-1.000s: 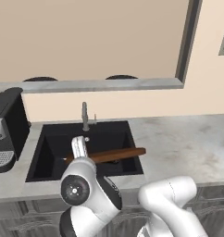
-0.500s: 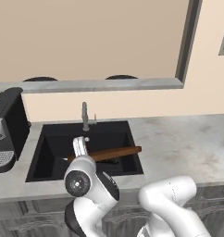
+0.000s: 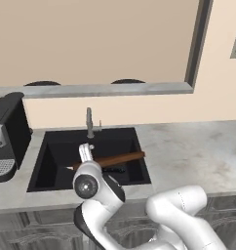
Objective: Move the cutting board and knife to the sink. Then move spray from the cabinet to the counter.
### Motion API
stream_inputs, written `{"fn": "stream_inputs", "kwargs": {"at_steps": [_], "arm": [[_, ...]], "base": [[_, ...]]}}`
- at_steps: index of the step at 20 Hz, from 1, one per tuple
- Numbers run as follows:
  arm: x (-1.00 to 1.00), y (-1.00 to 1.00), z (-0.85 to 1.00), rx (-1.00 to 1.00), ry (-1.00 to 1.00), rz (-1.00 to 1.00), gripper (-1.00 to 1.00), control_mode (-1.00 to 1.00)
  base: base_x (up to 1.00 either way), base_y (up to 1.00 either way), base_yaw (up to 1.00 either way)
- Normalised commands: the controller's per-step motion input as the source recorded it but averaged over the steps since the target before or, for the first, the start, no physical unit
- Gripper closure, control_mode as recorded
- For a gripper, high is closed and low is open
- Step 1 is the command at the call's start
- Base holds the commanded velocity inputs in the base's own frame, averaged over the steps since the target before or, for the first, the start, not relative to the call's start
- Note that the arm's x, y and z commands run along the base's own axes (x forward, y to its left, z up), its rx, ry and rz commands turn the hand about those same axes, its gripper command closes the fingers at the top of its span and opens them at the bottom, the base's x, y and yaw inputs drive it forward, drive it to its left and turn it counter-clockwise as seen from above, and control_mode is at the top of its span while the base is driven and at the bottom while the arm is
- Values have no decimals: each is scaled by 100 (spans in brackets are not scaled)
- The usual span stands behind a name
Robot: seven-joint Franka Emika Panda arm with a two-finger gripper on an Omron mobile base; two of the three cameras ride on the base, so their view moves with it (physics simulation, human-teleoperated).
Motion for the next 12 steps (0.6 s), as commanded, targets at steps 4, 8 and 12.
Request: {"fn": "stream_inputs", "kwargs": {"at_steps": [4, 8, 12], "arm": [[33, 0, -36, 7, 0, 0, 100, -100], [9, 3, -24, 6, 0, 0, 100, -100], [0, 4, 0, 3, 2, 0, 100, -100]], "base": [[0, 0, 0], [0, 0, 0], [0, 0, 0]]}}
